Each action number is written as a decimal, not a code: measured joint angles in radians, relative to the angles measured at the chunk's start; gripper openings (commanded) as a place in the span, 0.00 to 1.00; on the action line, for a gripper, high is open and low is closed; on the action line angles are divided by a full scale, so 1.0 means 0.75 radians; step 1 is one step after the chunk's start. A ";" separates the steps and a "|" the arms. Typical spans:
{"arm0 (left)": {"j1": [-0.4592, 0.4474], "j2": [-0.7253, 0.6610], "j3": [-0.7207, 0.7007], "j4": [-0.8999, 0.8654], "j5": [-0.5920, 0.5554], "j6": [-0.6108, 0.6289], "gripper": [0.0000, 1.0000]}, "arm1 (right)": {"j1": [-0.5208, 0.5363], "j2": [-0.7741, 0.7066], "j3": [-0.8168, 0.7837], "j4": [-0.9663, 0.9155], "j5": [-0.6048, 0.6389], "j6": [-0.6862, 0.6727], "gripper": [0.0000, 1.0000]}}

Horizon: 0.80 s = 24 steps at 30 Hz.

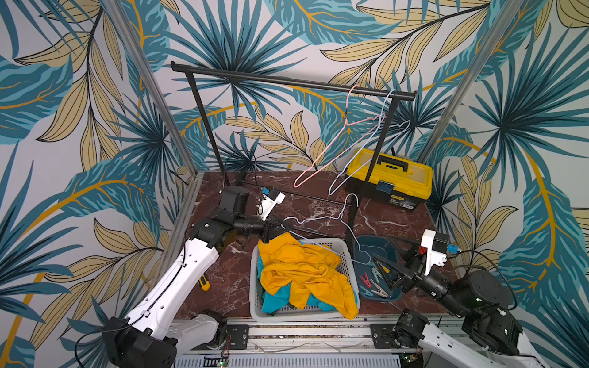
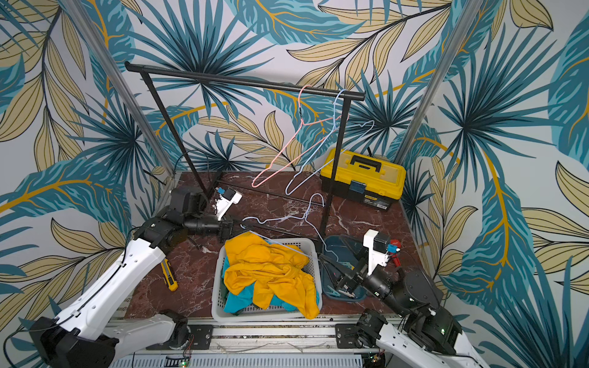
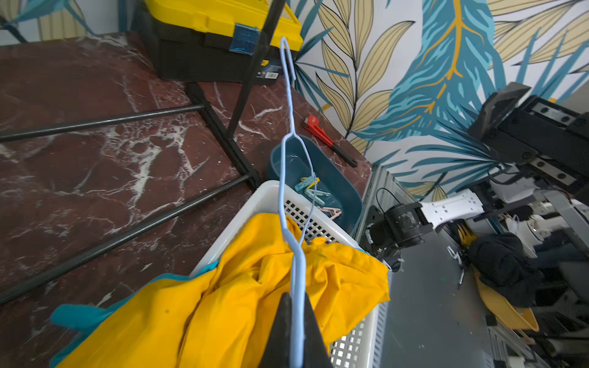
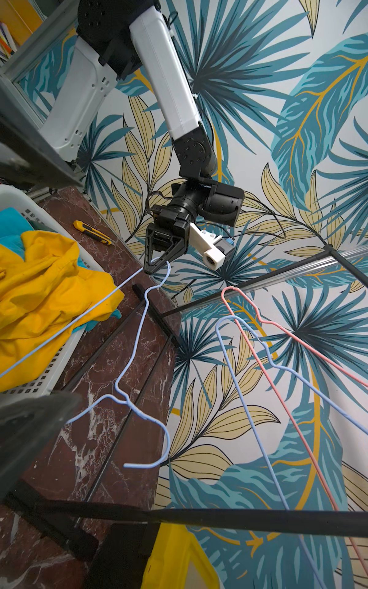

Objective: Remove the clothespins securing t-shirts to the hanger
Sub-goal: Place the hanger on the clothes rail.

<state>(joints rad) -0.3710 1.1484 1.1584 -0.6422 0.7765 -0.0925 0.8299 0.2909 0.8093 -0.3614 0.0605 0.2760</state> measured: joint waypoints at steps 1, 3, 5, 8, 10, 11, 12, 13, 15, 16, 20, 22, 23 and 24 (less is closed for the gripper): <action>0.001 -0.005 0.001 0.000 -0.018 -0.010 0.00 | 0.000 -0.002 0.000 0.000 0.007 -0.001 0.99; 0.004 -0.008 0.006 0.000 -0.047 -0.034 0.00 | 0.000 -0.004 0.000 0.000 0.016 -0.002 0.99; 0.013 -0.008 0.015 0.003 -0.067 -0.066 0.00 | 0.001 -0.005 0.000 -0.001 0.024 -0.006 0.99; 0.027 -0.008 0.049 0.004 -0.112 -0.109 0.00 | 0.001 -0.006 0.000 -0.001 0.030 -0.011 1.00; 0.031 -0.009 0.068 0.011 -0.166 -0.122 0.00 | 0.001 -0.010 0.000 -0.004 0.035 -0.011 0.99; 0.032 -0.011 0.070 0.016 -0.203 -0.122 0.00 | 0.001 -0.013 -0.001 -0.004 0.039 -0.011 0.99; 0.033 -0.016 0.070 0.015 -0.252 -0.123 0.00 | 0.001 -0.017 -0.002 -0.004 0.043 -0.011 0.99; 0.034 -0.022 0.070 0.014 -0.306 -0.123 0.00 | 0.001 -0.022 -0.003 -0.004 0.049 -0.011 0.99; 0.035 -0.036 0.070 0.014 -0.410 -0.123 0.00 | 0.001 -0.029 -0.008 -0.003 0.054 -0.010 0.99; 0.036 -0.046 0.070 0.013 -0.464 -0.123 0.00 | 0.001 -0.030 -0.010 -0.004 0.055 -0.010 1.00; 0.037 -0.097 0.070 0.014 -0.653 -0.126 0.00 | 0.001 -0.030 -0.012 -0.004 0.060 -0.010 1.00; 0.038 -0.127 0.070 0.014 -0.730 -0.126 0.00 | 0.001 -0.030 -0.012 -0.005 0.071 -0.009 1.00; 0.038 -0.139 0.070 0.015 -0.758 -0.126 0.00 | 0.001 -0.030 -0.012 -0.005 0.081 -0.005 1.00; 0.038 -0.155 0.070 0.015 -0.789 -0.126 0.00 | 0.001 -0.030 -0.012 -0.008 0.092 0.001 0.99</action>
<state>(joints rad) -0.3428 1.0321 1.2110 -0.6308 0.1848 -0.1867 0.8303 0.2684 0.8001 -0.3672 0.1295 0.2764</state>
